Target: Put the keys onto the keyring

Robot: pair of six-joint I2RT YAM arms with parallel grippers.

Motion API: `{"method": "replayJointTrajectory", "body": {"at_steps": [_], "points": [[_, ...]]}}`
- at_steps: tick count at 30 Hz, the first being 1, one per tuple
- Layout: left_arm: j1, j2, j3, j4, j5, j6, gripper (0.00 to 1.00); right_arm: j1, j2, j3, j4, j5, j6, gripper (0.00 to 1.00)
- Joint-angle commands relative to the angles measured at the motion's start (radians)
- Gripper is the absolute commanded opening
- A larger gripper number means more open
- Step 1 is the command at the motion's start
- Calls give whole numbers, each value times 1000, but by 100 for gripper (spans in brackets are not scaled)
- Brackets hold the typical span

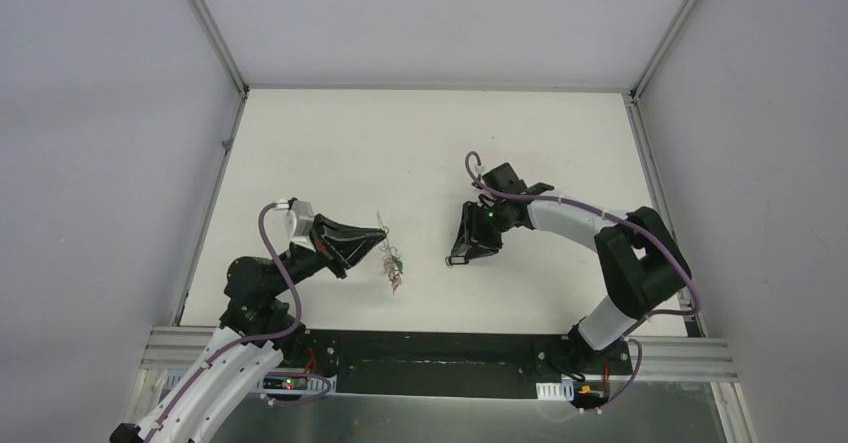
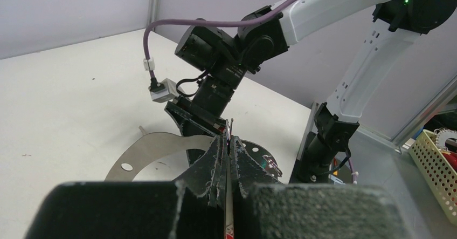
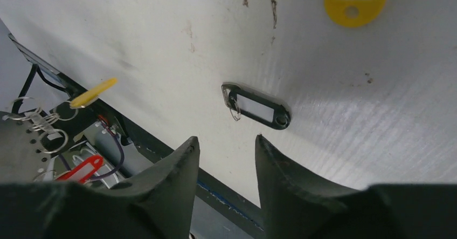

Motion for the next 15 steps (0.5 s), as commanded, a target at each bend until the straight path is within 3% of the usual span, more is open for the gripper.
{"method": "replayJointTrajectory", "body": {"at_steps": [1,10,15], "points": [[-5,-4,13,49,-33,-9,0,13,61,26,22,-36,12,41],[-5,-12,26,32,-42,10,0,26,115,31,54,-56,37,26],[-5,-20,28,17,-43,12,0,28,117,31,62,-61,40,24]]}}
